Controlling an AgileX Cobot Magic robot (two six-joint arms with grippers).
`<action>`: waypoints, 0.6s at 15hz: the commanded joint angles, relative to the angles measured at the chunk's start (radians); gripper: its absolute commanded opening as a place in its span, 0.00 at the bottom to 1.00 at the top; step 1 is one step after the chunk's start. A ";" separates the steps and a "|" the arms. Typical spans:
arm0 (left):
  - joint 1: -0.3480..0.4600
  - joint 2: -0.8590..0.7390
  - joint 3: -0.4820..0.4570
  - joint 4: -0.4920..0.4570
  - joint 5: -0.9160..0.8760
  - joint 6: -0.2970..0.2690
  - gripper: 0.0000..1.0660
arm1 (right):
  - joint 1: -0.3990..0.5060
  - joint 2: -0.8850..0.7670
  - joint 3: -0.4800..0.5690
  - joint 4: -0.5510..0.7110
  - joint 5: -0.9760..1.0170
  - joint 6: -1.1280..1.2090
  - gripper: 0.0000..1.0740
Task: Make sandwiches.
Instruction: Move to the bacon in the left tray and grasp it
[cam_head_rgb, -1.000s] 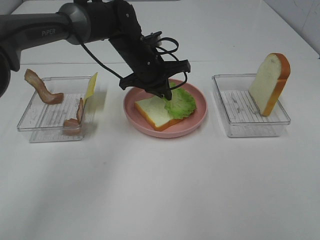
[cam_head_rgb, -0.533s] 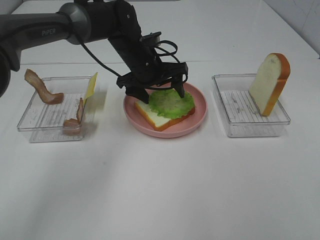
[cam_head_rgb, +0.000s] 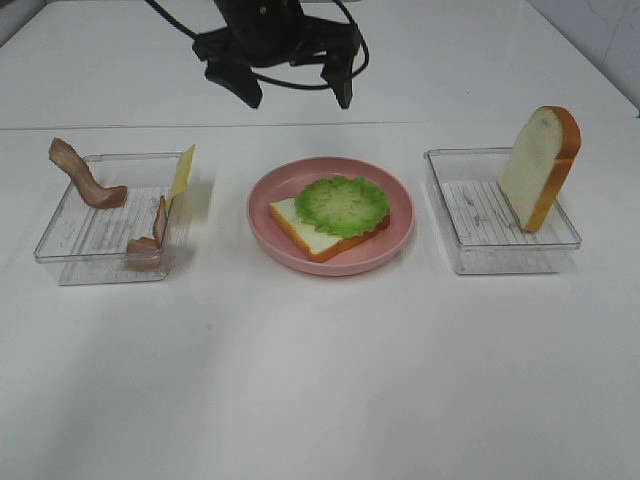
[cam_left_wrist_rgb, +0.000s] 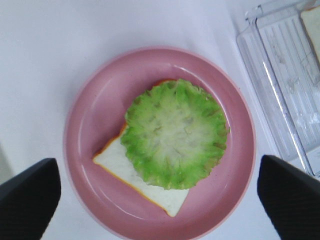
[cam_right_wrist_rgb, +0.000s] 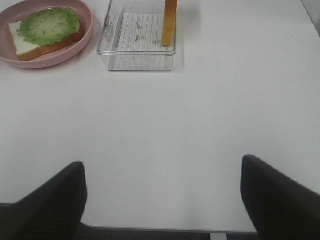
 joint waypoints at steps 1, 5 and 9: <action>0.000 -0.056 -0.002 0.027 0.114 -0.002 0.95 | -0.007 -0.034 0.005 0.000 -0.009 -0.008 0.76; 0.048 -0.225 0.305 0.112 0.113 0.021 0.94 | -0.007 -0.034 0.005 0.000 -0.009 -0.008 0.76; 0.198 -0.347 0.442 0.051 0.113 0.043 0.94 | -0.007 -0.034 0.005 0.000 -0.009 -0.008 0.76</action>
